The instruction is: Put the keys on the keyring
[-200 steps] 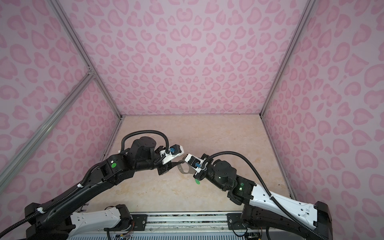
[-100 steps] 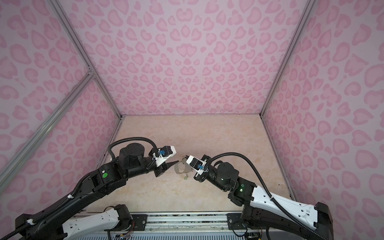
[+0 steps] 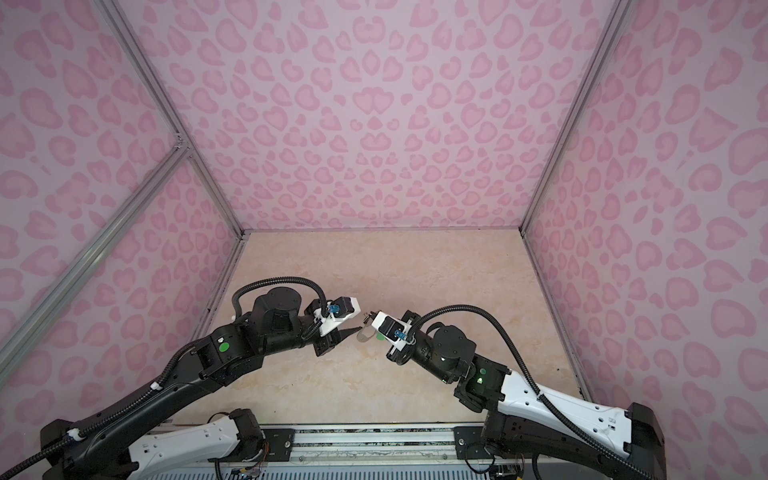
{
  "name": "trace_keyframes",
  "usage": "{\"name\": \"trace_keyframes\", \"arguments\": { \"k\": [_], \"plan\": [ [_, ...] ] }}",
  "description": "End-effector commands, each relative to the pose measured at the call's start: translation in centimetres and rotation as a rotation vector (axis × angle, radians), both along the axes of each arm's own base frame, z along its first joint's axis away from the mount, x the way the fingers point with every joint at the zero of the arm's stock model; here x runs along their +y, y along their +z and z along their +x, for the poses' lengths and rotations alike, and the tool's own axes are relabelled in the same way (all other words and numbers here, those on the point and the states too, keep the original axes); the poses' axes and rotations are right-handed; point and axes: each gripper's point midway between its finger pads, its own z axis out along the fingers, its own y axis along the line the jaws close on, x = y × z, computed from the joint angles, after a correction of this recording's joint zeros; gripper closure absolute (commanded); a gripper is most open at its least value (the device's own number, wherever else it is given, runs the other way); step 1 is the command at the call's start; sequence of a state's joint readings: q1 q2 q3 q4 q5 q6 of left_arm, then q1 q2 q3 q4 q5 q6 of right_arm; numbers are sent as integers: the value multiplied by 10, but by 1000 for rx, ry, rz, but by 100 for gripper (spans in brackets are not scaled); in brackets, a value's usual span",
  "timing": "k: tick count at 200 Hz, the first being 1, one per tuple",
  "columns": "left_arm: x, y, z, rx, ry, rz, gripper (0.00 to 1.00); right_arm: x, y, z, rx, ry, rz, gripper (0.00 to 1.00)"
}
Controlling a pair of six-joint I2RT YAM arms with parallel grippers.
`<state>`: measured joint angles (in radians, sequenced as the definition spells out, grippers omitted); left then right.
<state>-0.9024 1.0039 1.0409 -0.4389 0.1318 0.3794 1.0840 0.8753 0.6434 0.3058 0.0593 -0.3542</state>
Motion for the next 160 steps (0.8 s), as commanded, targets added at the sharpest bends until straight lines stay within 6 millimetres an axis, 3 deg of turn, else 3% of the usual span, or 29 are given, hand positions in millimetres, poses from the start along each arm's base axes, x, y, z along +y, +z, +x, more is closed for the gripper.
{"name": "trace_keyframes", "arguments": {
  "k": [1, 70, 160],
  "plan": [
    [-10, 3, -2, -1, -44, -34, 53, -1, 11, 1, -14, -6, 54, 100],
    [-17, 2, 10, 5, -1, -58, 62, 0, 12, 1, -10, -5, 73, 100],
    [-28, 9, 8, 25, -28, -112, 59, 4, 16, 6, 14, -17, 121, 100]
  ]
}}
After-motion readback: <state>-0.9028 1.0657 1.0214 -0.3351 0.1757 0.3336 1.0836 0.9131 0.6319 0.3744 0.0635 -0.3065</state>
